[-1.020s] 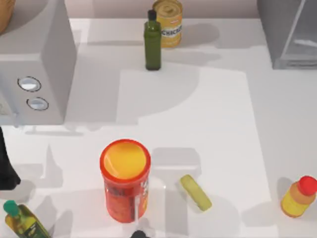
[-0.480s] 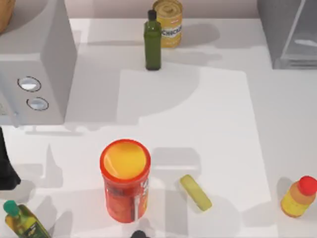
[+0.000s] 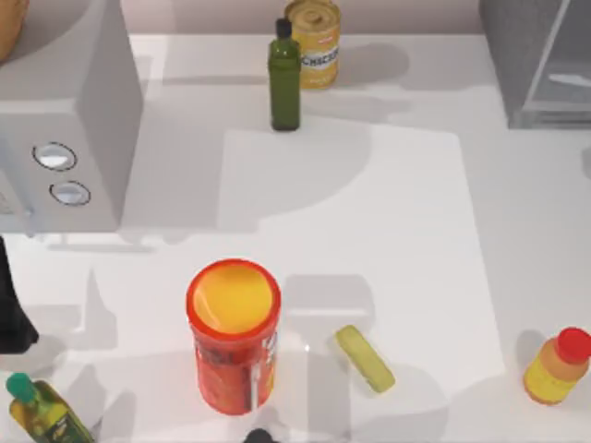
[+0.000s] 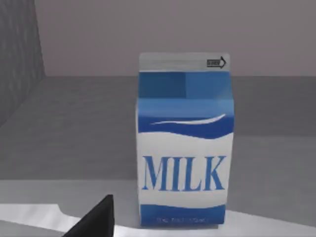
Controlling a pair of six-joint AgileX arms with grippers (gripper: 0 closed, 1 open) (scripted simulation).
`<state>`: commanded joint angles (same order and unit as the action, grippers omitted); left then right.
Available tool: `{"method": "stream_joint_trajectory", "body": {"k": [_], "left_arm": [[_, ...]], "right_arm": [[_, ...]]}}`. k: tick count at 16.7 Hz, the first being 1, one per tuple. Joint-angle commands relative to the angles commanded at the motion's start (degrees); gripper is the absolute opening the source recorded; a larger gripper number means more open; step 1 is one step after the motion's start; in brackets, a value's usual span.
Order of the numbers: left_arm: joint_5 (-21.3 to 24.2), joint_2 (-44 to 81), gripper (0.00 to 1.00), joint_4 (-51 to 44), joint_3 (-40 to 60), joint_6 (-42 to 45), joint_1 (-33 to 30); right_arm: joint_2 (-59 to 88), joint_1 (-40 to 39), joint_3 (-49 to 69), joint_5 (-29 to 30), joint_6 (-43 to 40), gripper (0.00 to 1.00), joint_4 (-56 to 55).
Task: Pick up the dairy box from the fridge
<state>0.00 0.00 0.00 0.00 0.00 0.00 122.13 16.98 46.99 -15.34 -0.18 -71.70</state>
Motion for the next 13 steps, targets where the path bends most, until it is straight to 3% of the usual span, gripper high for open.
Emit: {"method": "stream_joint_trajectory", "body": {"k": [4, 13], "left_arm": [[0.0, 0.0, 1.0, 0.0, 0.0, 0.0, 0.0], [0.0, 0.0, 1.0, 0.0, 0.0, 0.0, 0.0]], "right_arm": [[4.4, -3.9, 8.8, 4.2, -0.3, 1.0, 6.5], [7.3, -4.5, 13.7, 4.9, -0.3, 1.0, 9.0]]}}
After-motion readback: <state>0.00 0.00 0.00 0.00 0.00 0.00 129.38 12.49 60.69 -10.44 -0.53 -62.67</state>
